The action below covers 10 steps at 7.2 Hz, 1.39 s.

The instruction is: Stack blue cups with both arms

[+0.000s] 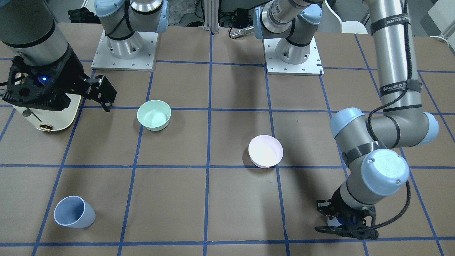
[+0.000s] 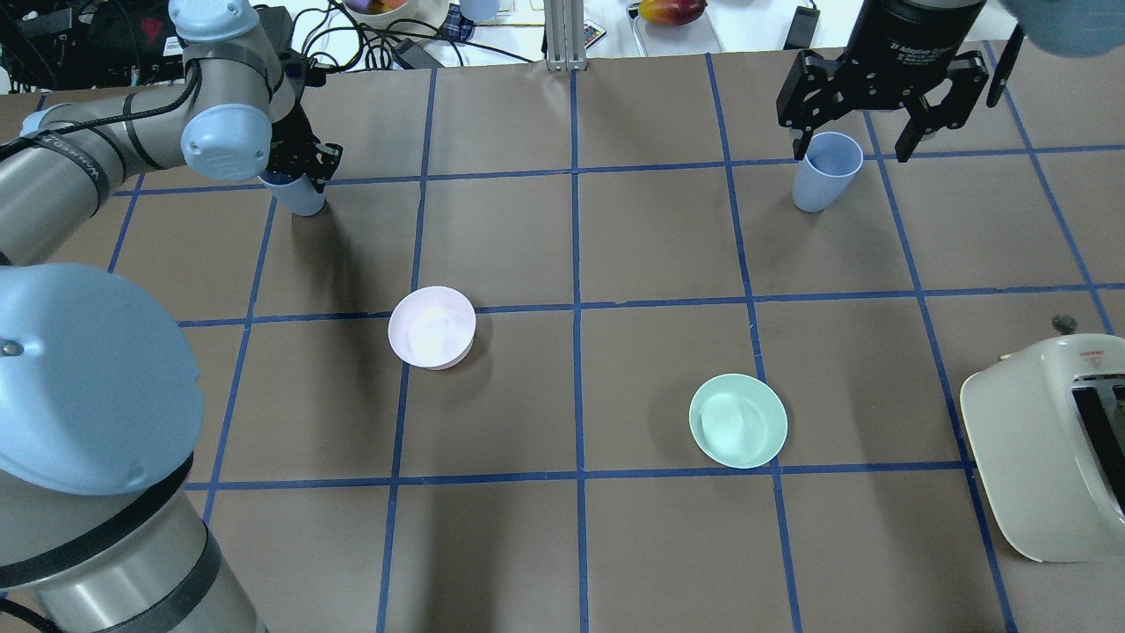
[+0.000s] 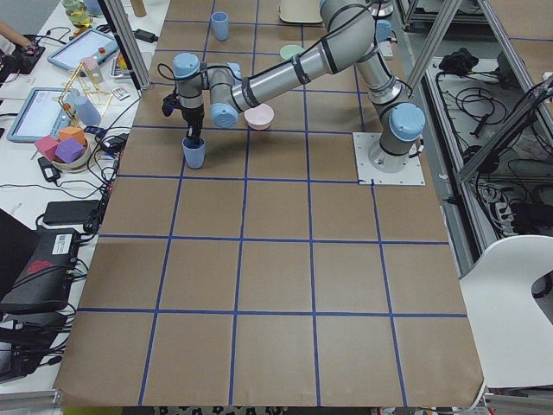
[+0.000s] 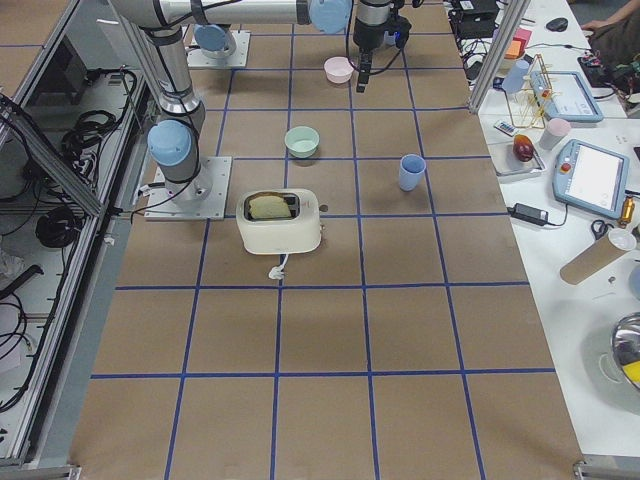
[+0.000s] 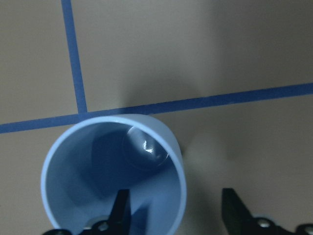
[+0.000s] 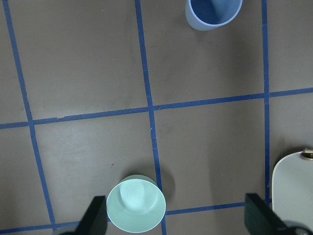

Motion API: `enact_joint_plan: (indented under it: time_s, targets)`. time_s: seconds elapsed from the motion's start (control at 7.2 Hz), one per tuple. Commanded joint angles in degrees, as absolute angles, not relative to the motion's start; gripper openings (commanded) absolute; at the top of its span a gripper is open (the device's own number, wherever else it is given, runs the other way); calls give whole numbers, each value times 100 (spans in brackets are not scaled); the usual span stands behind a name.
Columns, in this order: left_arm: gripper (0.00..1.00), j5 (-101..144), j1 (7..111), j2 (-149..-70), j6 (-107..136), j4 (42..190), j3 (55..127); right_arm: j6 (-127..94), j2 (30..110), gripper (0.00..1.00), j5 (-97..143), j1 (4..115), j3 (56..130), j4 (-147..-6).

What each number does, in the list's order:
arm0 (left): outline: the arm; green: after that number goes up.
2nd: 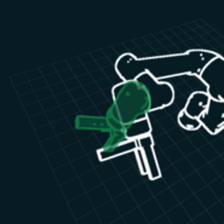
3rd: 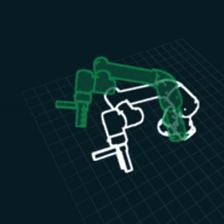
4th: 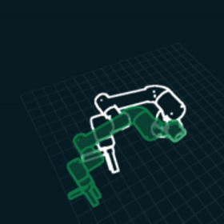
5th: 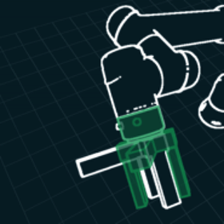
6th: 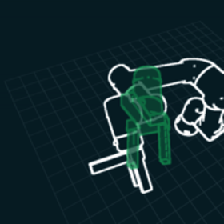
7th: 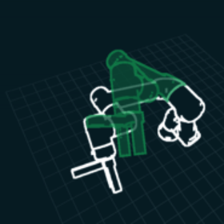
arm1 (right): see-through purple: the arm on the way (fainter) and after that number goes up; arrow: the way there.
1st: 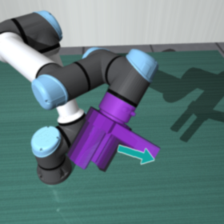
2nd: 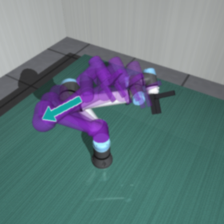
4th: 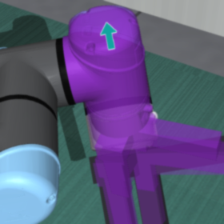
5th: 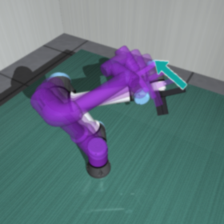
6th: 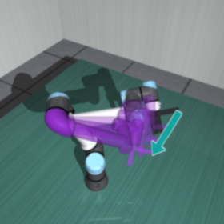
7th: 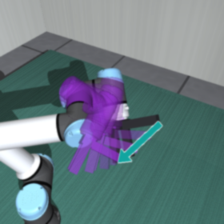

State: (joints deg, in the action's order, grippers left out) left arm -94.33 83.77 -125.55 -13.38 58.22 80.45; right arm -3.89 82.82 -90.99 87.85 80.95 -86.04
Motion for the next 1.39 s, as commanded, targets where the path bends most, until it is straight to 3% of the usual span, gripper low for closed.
enact_joint_plan:
  time_s: [0.0,0.42,0.83,0.97,1.11,1.25]
  targets:
    - [0,-9351,9276,-12437,-104,5836,7911,-300,8044,100,-9218,8606,8103,-9066]
    - [0,-9360,10885,-12595,2208,5889,7620,0,7123,100,-9202,8358,8060,-10224]
    - [0,-9272,11399,-12700,2725,5950,7647,-88,6339,100,-9132,8358,8007,-11203]
    - [9,-9299,11399,-12683,2655,5950,7690,-105,6128,100,-9132,8358,8007,-11415]
    - [99,-9273,11339,-12691,2550,5941,7690,-97,5891,100,-9123,8358,8007,-11713]
    - [100,-9168,11173,-12587,2540,5950,7603,-88,5628,100,-9123,8358,8007,-11994]
